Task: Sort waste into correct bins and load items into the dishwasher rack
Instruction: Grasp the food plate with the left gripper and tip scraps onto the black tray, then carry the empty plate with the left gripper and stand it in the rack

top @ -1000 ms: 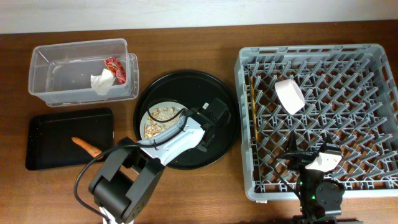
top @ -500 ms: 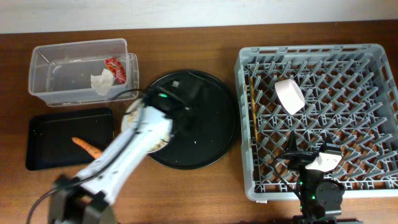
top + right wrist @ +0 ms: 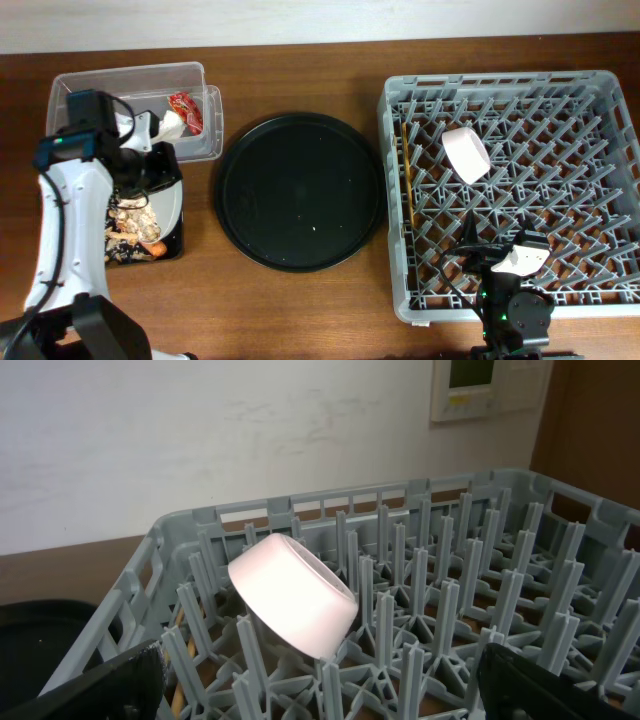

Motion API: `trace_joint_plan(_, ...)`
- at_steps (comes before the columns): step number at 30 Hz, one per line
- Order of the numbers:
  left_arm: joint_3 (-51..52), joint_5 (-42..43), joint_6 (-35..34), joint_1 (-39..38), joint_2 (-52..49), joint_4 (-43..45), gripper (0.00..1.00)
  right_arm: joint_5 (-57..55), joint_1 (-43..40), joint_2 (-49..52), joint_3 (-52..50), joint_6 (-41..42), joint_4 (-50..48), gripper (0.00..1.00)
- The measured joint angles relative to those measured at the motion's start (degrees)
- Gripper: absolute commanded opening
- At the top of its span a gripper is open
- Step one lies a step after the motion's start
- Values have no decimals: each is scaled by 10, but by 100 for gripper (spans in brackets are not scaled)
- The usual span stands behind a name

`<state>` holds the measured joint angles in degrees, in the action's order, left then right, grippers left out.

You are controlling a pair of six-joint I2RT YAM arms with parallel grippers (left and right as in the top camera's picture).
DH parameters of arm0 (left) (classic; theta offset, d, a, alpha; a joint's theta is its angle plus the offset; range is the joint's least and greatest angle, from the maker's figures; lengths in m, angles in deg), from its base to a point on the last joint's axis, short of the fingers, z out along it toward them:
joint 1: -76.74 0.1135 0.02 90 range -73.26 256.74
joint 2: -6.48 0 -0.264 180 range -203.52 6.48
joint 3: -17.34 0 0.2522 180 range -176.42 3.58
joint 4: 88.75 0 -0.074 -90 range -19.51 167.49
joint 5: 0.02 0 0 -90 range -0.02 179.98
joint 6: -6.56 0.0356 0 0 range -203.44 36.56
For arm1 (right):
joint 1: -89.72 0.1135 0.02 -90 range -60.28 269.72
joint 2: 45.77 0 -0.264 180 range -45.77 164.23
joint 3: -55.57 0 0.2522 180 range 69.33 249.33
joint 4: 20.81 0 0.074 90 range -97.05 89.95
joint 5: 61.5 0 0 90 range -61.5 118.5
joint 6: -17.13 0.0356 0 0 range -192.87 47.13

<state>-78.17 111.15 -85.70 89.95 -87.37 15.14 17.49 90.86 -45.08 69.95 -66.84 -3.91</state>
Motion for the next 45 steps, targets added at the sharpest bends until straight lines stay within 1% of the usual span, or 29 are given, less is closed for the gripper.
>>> trace_joint_plan(2,0,32,14,13,0,0,1,0,0,0,0,0,0,98)
trace_joint_plan(5,0,139,36,50,0,-3,1,0,0,0,0,0,0,98)
trace_joint_plan(8,0,217,50,89,0,-19,0,0,0,0,0,0,0,98)
trace_joint_plan(13,0,324,94,168,10,-67,1,0,0,0,0,0,0,98)
trace_joint_plan(16,0,372,121,221,31,-94,0,0,0,0,0,0,0,98)
trace_joint_plan(18,6,436,166,263,50,-108,1,0,0,0,0,0,0,98)
trace_joint_plan(20,37,505,231,296,60,-139,1,0,0,0,0,0,0,98)
trace_joint_plan(24,106,583,362,361,61,-200,0,0,0,0,0,0,0,98)
trace_joint_plan(29,113,605,404,363,61,-195,1,0,0,0,0,0,0,98)
trace_joint_plan(31,114,609,408,337,61,-178,0,0,0,0,0,0,0,98)
trace_joint_plan(34,116,613,406,266,61,-114,1,0,0,0,0,1,0,98)
trace_joint_plan(35,117,609,397,230,61,-62,0,0,0,0,0,0,0,98)
trace_joint_plan(37,120,576,330,145,61,53,0,0,0,-1,0,0,0,98)
trace_joint_plan(38,120,505,220,56,61,223,0,0,0,0,0,0,0,98)
trace_joint_plan(39,123,483,158,-1,59,301,0,0,0,0,0,0,0,98)
trace_joint_plan(40,125,456,77,-72,59,428,0,0,0,-1,0,0,0,98)
trace_joint_plan(41,118,428,-1,-148,57,518,0,0,0,-1,0,0,0,98)
trace_joint_plan(42,121,403,-62,-206,57,587,0,0,0,0,0,0,0,98)
trace_joint_plan(43,121,359,-111,-253,54,655,0,0,0,0,0,0,0,98)
trace_joint_plan(44,119,306,-155,-321,49,709,0,0,0,0,0,0,0,98)
trace_joint_plan(45,117,263,-191,-371,36,750,0,0,0,0,0,0,0,98)
